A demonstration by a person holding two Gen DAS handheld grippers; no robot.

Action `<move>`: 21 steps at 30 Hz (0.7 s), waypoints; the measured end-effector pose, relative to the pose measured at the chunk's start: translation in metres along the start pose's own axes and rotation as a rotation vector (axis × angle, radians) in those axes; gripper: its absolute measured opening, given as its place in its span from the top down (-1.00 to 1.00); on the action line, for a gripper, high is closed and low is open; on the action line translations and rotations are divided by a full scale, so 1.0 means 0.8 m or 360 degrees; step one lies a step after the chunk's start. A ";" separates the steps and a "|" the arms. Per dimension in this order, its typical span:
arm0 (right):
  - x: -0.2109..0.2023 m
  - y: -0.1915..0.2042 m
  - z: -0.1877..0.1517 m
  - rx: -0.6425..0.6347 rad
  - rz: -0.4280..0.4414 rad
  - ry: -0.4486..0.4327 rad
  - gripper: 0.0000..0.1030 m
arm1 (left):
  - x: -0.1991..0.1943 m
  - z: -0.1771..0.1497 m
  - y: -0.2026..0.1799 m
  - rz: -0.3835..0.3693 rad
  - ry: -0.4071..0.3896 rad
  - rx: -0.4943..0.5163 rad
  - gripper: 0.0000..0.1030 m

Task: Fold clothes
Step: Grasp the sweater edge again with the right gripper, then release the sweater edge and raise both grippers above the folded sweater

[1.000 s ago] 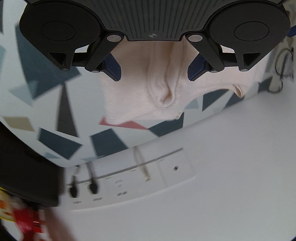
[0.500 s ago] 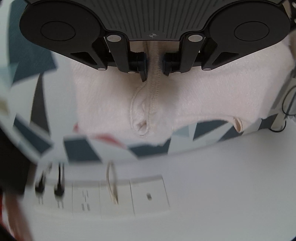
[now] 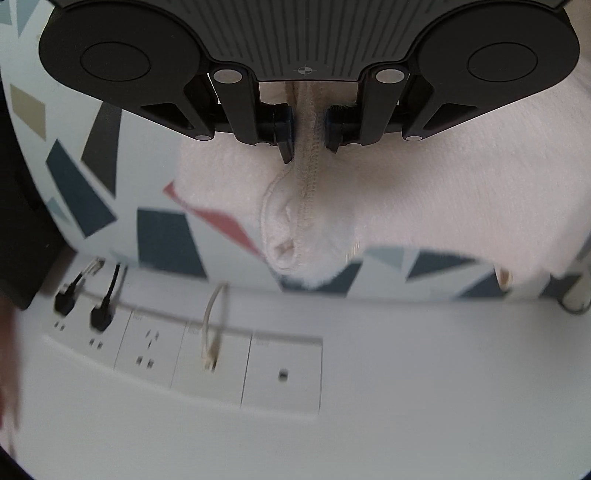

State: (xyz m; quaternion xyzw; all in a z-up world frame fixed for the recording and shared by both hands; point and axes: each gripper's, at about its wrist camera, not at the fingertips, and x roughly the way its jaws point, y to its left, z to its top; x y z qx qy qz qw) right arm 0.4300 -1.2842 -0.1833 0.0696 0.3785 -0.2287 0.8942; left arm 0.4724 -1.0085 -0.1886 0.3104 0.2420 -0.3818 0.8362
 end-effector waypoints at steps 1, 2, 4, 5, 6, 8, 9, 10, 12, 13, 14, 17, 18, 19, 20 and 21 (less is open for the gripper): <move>0.002 0.000 0.000 -0.0013 -0.0030 -0.0001 0.70 | 0.000 0.000 0.002 -0.0006 0.0003 -0.0020 -0.74; 0.007 0.000 -0.001 -0.0031 -0.0069 0.0009 0.58 | -0.001 0.000 0.003 -0.0011 0.0006 -0.0039 -0.74; 0.015 0.000 -0.003 -0.0067 -0.0145 0.0027 0.33 | -0.009 0.005 0.010 -0.0035 -0.0008 -0.0098 -0.73; 0.012 -0.002 -0.004 -0.0065 -0.0168 0.0012 0.23 | -0.015 0.008 0.016 -0.0048 -0.0023 -0.0140 -0.73; 0.006 -0.005 -0.005 -0.0055 -0.0183 -0.0014 0.15 | -0.022 0.010 0.023 -0.0060 -0.0040 -0.0188 -0.74; -0.018 -0.015 -0.006 0.0006 -0.0209 -0.0073 0.01 | -0.036 0.012 0.043 -0.0100 -0.0069 -0.0319 -0.74; -0.033 -0.022 -0.008 0.0053 -0.0223 -0.0107 -0.07 | -0.042 0.012 0.054 -0.0121 -0.0080 -0.0396 -0.74; -0.050 -0.030 -0.010 0.0114 -0.0236 -0.0139 -0.10 | -0.048 0.011 0.066 -0.0142 -0.0090 -0.0473 -0.74; -0.083 -0.047 -0.019 0.0259 -0.0255 -0.0178 -0.16 | -0.057 0.006 0.086 -0.0161 -0.0099 -0.0599 -0.74; -0.100 -0.056 -0.024 0.0331 -0.0257 -0.0192 -0.16 | -0.060 0.002 0.093 -0.0153 -0.0103 -0.0631 -0.74; -0.117 -0.062 -0.031 0.0394 -0.0253 -0.0204 -0.16 | -0.063 -0.003 0.100 -0.0144 -0.0107 -0.0662 -0.74; -0.159 -0.075 -0.056 0.0537 -0.0214 -0.0208 -0.17 | -0.061 -0.013 0.099 -0.0070 -0.0094 -0.0542 -0.74; -0.168 -0.076 -0.064 0.0557 -0.0201 -0.0193 -0.18 | -0.057 -0.016 0.093 -0.0049 -0.0084 -0.0472 -0.74; -0.175 -0.074 -0.072 0.0557 -0.0196 -0.0176 -0.18 | -0.053 -0.019 0.087 -0.0028 -0.0075 -0.0403 -0.74; -0.179 -0.071 -0.080 0.0549 -0.0200 -0.0162 -0.18 | -0.051 -0.022 0.080 -0.0015 -0.0062 -0.0344 -0.74; -0.181 -0.067 -0.087 0.0544 -0.0208 -0.0150 -0.18 | -0.048 -0.025 0.073 -0.0007 -0.0046 -0.0292 -0.73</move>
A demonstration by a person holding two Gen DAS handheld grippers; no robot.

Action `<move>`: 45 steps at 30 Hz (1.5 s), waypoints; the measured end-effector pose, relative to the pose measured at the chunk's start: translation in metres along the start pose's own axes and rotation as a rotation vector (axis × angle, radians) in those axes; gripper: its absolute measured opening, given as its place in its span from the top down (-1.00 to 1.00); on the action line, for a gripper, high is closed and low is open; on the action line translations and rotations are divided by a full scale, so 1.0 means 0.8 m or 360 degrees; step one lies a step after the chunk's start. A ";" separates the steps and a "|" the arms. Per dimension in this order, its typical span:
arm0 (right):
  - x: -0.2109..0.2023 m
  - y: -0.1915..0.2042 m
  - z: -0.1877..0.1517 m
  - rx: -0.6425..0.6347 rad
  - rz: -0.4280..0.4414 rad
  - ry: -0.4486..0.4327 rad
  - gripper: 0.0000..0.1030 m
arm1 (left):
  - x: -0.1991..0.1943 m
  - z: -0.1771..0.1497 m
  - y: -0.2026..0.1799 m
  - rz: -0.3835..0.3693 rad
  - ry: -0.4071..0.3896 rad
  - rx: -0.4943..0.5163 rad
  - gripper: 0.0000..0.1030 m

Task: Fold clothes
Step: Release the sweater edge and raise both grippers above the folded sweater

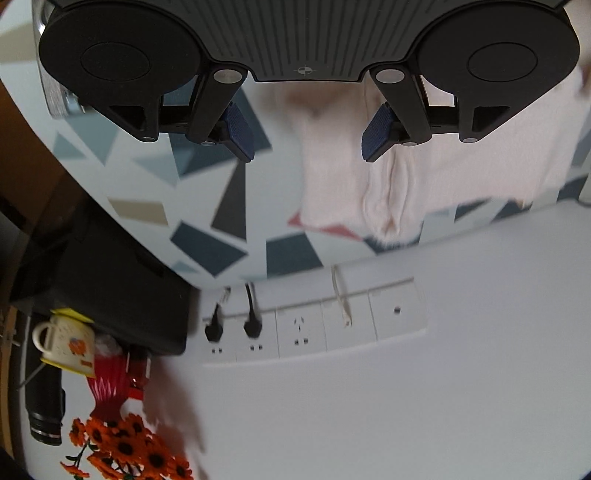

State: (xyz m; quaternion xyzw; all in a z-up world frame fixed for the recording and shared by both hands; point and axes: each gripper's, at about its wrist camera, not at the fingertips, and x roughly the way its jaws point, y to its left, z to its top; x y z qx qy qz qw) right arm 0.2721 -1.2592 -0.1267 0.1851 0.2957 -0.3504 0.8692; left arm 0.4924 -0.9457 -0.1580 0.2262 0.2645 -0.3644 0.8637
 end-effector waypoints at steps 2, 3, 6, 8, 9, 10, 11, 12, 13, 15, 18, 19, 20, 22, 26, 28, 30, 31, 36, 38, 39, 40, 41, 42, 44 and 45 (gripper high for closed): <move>-0.008 0.004 -0.015 0.0020 -0.0022 0.0010 -0.18 | -0.001 -0.007 -0.011 0.0014 0.0005 0.0071 -0.73; -0.014 0.005 -0.021 0.0041 -0.0044 0.0004 -0.18 | -0.009 -0.008 -0.011 -0.0006 -0.0027 0.0043 -0.74; -0.032 0.000 -0.038 0.0106 -0.0135 -0.0037 -0.18 | -0.036 -0.008 -0.001 -0.0080 -0.0126 -0.0115 -0.74; -0.049 -0.009 -0.047 0.0166 -0.0200 -0.0080 -0.20 | -0.054 -0.005 0.015 -0.0072 -0.0218 -0.0238 -0.74; -0.059 -0.015 -0.050 0.0209 -0.0229 -0.0101 -0.25 | -0.066 -0.003 0.023 -0.0038 -0.0294 -0.0301 -0.74; -0.068 -0.021 -0.053 0.0253 -0.0258 -0.0123 -0.28 | -0.080 -0.001 0.031 0.0011 -0.0384 -0.0364 -0.74; -0.079 -0.028 -0.056 0.0295 -0.0269 -0.0148 -0.31 | -0.094 0.001 0.039 0.0060 -0.0475 -0.0427 -0.74; -0.089 -0.035 -0.057 0.0337 -0.0271 -0.0173 -0.32 | -0.108 0.003 0.046 0.0105 -0.0558 -0.0485 -0.78; -0.098 -0.039 -0.057 0.0342 -0.0267 -0.0193 -0.33 | -0.122 0.006 0.051 0.0133 -0.0621 -0.0536 -0.80; -0.115 -0.046 -0.056 0.0322 -0.0252 -0.0229 -0.44 | -0.150 0.013 0.058 0.0166 -0.0695 -0.0618 -0.86; -0.134 -0.055 -0.053 0.0284 -0.0210 -0.0276 -0.52 | -0.184 0.017 0.055 0.0223 -0.0680 -0.0678 -0.86; -0.138 -0.058 -0.051 0.0275 -0.0188 -0.0284 -0.56 | -0.197 0.014 0.051 0.0264 -0.0683 -0.0693 -0.87; -0.140 -0.060 -0.051 0.0262 -0.0164 -0.0285 -0.59 | -0.209 0.010 0.047 0.0305 -0.0686 -0.0707 -0.87; -0.143 -0.066 -0.052 0.0231 -0.0113 -0.0280 -0.66 | -0.235 -0.002 0.038 0.0404 -0.0700 -0.0768 -0.88; -0.157 -0.084 -0.065 0.0154 -0.0037 -0.0247 -0.89 | -0.292 -0.046 0.014 0.0673 -0.0768 -0.1033 -0.91; -0.172 -0.100 -0.077 0.0145 0.0011 -0.0266 -0.98 | -0.323 -0.066 -0.003 0.0813 -0.0831 -0.1154 -0.92; -0.185 -0.119 -0.090 0.0153 0.0061 -0.0283 -0.98 | -0.357 -0.080 -0.025 0.0987 -0.0931 -0.1173 -0.92; -0.191 -0.128 -0.097 0.0156 0.0079 -0.0283 -0.98 | -0.372 -0.084 -0.036 0.1069 -0.0983 -0.1152 -0.96; -0.204 -0.156 -0.127 0.0226 0.0139 -0.0221 -0.98 | -0.426 -0.089 -0.075 0.1544 -0.1168 -0.0878 -0.99; -0.211 -0.160 -0.137 0.0255 0.0183 -0.0198 -0.98 | -0.441 -0.087 -0.081 0.1652 -0.1220 -0.0744 -0.99; -0.214 -0.162 -0.141 0.0248 0.0201 -0.0190 -0.98 | -0.444 -0.086 -0.083 0.1711 -0.1230 -0.0653 -0.99; -0.217 -0.163 -0.145 0.0226 0.0206 -0.0191 -0.98 | -0.441 -0.085 -0.083 0.1776 -0.1210 -0.0557 -0.99; -0.220 -0.163 -0.148 0.0201 0.0207 -0.0195 -0.98 | -0.434 -0.083 -0.083 0.1832 -0.1165 -0.0464 -0.99; -0.221 -0.165 -0.152 0.0185 0.0206 -0.0193 -0.98 | -0.424 -0.083 -0.081 0.1863 -0.1111 -0.0379 -0.99; -0.222 -0.171 -0.159 0.0176 0.0211 -0.0177 -0.98 | -0.398 -0.082 -0.065 0.1739 -0.0917 -0.0326 -0.99; -0.221 -0.174 -0.163 0.0188 0.0221 -0.0161 -0.98 | -0.387 -0.083 -0.052 0.1533 -0.0769 -0.0399 -0.99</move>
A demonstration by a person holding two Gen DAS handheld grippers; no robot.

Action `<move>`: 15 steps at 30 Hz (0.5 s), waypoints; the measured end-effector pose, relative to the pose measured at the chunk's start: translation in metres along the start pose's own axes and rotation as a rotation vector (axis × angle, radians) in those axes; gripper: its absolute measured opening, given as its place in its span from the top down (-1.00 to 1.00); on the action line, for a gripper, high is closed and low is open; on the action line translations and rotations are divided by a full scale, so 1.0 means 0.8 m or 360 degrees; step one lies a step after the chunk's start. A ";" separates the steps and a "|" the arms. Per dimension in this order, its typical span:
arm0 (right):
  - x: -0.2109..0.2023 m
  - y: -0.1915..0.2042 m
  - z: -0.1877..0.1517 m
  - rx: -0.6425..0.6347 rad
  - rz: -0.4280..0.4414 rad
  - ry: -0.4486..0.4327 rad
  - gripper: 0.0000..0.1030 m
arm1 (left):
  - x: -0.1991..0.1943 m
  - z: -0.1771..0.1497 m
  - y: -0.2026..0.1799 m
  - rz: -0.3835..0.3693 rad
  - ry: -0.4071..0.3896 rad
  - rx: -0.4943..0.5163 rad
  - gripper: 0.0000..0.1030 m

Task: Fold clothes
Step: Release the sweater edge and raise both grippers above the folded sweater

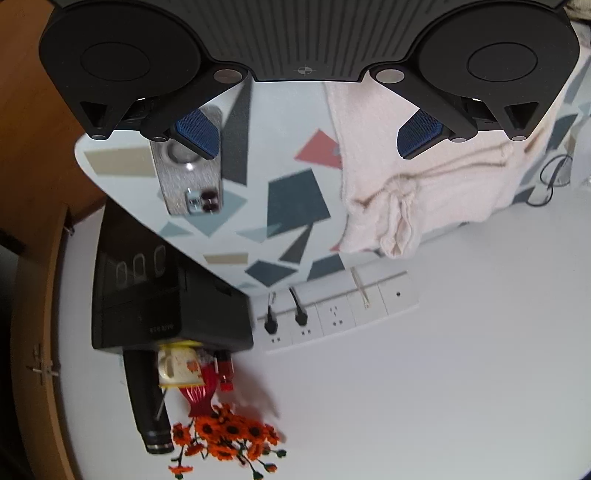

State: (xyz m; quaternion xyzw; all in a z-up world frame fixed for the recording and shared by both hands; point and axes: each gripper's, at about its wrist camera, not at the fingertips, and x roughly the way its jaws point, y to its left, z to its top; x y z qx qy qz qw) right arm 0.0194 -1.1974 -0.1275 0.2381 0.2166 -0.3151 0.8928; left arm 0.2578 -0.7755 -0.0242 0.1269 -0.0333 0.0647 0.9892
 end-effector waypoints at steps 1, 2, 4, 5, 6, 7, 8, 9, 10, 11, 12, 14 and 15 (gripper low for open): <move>0.000 -0.004 -0.004 0.0013 0.0008 0.0015 -0.98 | 0.012 -0.009 0.002 -0.0171 0.0174 -0.0071 -0.99; 0.001 -0.007 -0.007 0.0022 0.0010 0.0022 -0.98 | 0.022 -0.020 0.004 -0.0322 0.0319 -0.0151 -0.99; 0.003 -0.009 -0.015 0.0022 -0.0018 0.0020 -0.98 | 0.024 -0.045 -0.006 -0.0409 0.0365 -0.0132 -0.99; 0.006 -0.009 -0.018 0.0019 -0.0032 0.0021 -0.98 | 0.025 -0.057 -0.019 -0.0421 0.0378 -0.0003 -0.99; 0.009 -0.009 -0.022 0.0020 -0.0042 0.0029 -0.98 | 0.030 -0.070 -0.031 -0.0494 0.0462 0.0097 -0.99; 0.013 -0.009 -0.026 0.0022 -0.0052 0.0038 -0.98 | 0.038 -0.084 -0.041 -0.0599 0.0575 0.0169 -0.99; 0.017 -0.008 -0.029 0.0023 -0.0063 0.0054 -0.98 | 0.045 -0.096 -0.046 -0.0701 0.0668 0.0175 -0.99; 0.022 -0.006 -0.033 0.0021 -0.0070 0.0073 -0.98 | 0.052 -0.106 -0.048 -0.0802 0.0748 0.0142 -0.99; 0.026 -0.003 -0.036 0.0013 -0.0075 0.0093 -0.98 | 0.058 -0.117 -0.051 -0.0903 0.0828 0.0109 -0.99; 0.031 0.000 -0.039 -0.0007 -0.0077 0.0106 -0.96 | 0.067 -0.123 -0.056 -0.0957 0.0884 0.0103 -0.99; 0.036 0.003 -0.041 -0.0031 -0.0076 0.0114 -0.94 | 0.075 -0.128 -0.065 -0.0975 0.0927 0.0118 -0.99; 0.045 0.011 -0.045 -0.0078 -0.0075 0.0128 -0.92 | 0.092 -0.141 -0.081 -0.0997 0.1021 0.0122 -0.99; 0.049 0.015 -0.047 -0.0101 -0.0074 0.0130 -0.91 | 0.102 -0.147 -0.087 -0.1017 0.1076 0.0093 -0.98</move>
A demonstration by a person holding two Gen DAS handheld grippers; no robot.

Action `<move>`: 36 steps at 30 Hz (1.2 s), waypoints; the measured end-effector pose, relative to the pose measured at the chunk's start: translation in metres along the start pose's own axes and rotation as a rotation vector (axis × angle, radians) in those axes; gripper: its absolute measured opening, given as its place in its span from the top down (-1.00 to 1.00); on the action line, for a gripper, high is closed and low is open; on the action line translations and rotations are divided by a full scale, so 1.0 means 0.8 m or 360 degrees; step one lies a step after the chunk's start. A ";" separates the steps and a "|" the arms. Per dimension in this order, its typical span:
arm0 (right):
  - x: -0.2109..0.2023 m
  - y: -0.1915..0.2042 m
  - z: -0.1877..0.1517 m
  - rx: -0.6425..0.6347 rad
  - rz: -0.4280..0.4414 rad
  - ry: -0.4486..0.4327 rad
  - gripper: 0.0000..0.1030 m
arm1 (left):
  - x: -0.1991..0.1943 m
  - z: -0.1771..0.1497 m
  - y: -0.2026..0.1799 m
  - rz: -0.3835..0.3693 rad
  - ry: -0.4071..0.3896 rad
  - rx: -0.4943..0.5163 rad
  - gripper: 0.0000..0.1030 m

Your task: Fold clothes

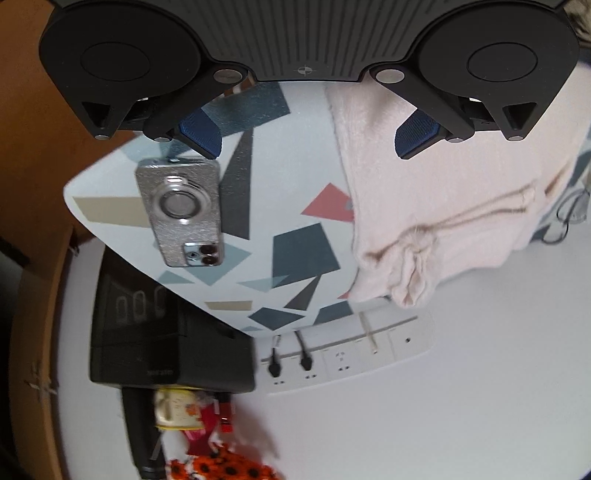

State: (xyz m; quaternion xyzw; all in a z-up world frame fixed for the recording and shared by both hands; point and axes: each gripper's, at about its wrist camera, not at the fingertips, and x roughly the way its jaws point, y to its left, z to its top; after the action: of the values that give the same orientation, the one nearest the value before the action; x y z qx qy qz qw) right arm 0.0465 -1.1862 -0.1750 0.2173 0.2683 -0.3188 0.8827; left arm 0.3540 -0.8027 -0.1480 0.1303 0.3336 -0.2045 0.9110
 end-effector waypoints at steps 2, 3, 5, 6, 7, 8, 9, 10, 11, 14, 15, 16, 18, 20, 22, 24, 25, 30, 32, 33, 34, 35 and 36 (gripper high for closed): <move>0.010 0.009 -0.002 -0.0042 0.0002 0.0005 -0.90 | 0.016 -0.007 -0.005 -0.0062 0.0080 -0.0064 -0.94; 0.017 0.013 -0.004 -0.0063 -0.0002 0.0011 -0.90 | 0.025 -0.007 -0.004 -0.0086 0.0114 -0.0086 -0.93; 0.029 0.021 -0.006 -0.0101 -0.0021 0.0030 -0.89 | 0.036 -0.012 -0.008 -0.0112 0.0151 -0.0081 -0.93; 0.035 0.025 -0.007 -0.0117 -0.0026 0.0041 -0.88 | 0.038 -0.018 -0.015 -0.0123 0.0160 -0.0062 -0.93; 0.041 0.029 -0.008 -0.0131 -0.0021 0.0051 -0.86 | 0.040 -0.021 -0.021 -0.0133 0.0167 -0.0037 -0.93; 0.047 0.033 -0.008 -0.0152 -0.0016 0.0062 -0.82 | 0.044 -0.021 -0.023 -0.0143 0.0176 -0.0015 -0.93; 0.052 0.038 -0.009 -0.0176 -0.0012 0.0073 -0.82 | 0.049 -0.021 -0.025 -0.0153 0.0185 0.0003 -0.93; 0.058 0.042 -0.009 -0.0200 -0.0007 0.0084 -0.81 | 0.054 -0.020 -0.025 -0.0164 0.0198 0.0013 -0.92; 0.064 0.046 -0.010 -0.0225 -0.0008 0.0099 -0.78 | 0.059 -0.020 -0.025 -0.0171 0.0211 0.0015 -0.91; 0.078 0.053 -0.011 -0.0281 -0.0015 0.0154 -0.62 | 0.071 -0.017 -0.024 -0.0185 0.0267 0.0018 -0.72; 0.082 0.054 -0.012 -0.0294 -0.0017 0.0174 -0.59 | 0.076 -0.017 -0.023 -0.0190 0.0290 0.0014 -0.67; 0.085 0.055 -0.012 -0.0300 -0.0021 0.0188 -0.59 | 0.079 -0.018 -0.022 -0.0198 0.0310 0.0005 -0.66; 0.087 0.053 -0.015 -0.0297 -0.0028 0.0214 -0.56 | 0.082 -0.019 -0.018 -0.0219 0.0320 -0.0017 -0.66; 0.087 0.050 -0.018 -0.0285 -0.0024 0.0237 -0.54 | 0.084 -0.020 -0.014 -0.0240 0.0325 -0.0042 -0.66; 0.085 0.050 -0.021 -0.0296 -0.0021 0.0233 -0.54 | 0.084 -0.020 -0.013 -0.0248 0.0330 -0.0052 -0.66; 0.084 0.051 -0.022 -0.0311 -0.0016 0.0234 -0.51 | 0.083 -0.020 -0.013 -0.0251 0.0330 -0.0046 -0.63; 0.084 0.051 -0.022 -0.0311 -0.0011 0.0237 -0.49 | 0.082 -0.020 -0.014 -0.0255 0.0332 -0.0041 -0.58; 0.081 0.055 -0.019 -0.0325 0.0047 0.0275 -0.12 | 0.076 -0.011 -0.021 -0.0334 0.0387 -0.0037 0.32; 0.079 0.056 -0.018 -0.0334 0.0078 0.0291 -0.01 | 0.075 -0.010 -0.021 -0.0376 0.0405 -0.0074 0.71; 0.078 0.057 -0.018 -0.0339 0.0095 0.0296 0.10 | 0.074 -0.010 -0.020 -0.0386 0.0410 -0.0098 0.75; 0.077 0.058 -0.019 -0.0344 0.0113 0.0300 0.17 | 0.072 -0.012 -0.021 -0.0379 0.0400 -0.0103 0.76; 0.076 0.057 -0.019 -0.0343 0.0132 0.0305 0.32 | 0.068 -0.014 -0.022 -0.0367 0.0386 -0.0099 0.78; 0.075 0.057 -0.018 -0.0334 0.0161 0.0314 0.53 | 0.065 -0.017 -0.022 -0.0354 0.0379 -0.0105 0.78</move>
State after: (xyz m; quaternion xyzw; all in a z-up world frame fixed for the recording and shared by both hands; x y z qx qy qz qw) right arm 0.1115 -1.1730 -0.2133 0.1675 0.3742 -0.2213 0.8849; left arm 0.3745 -0.8279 -0.1947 0.0860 0.4580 -0.2761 0.8406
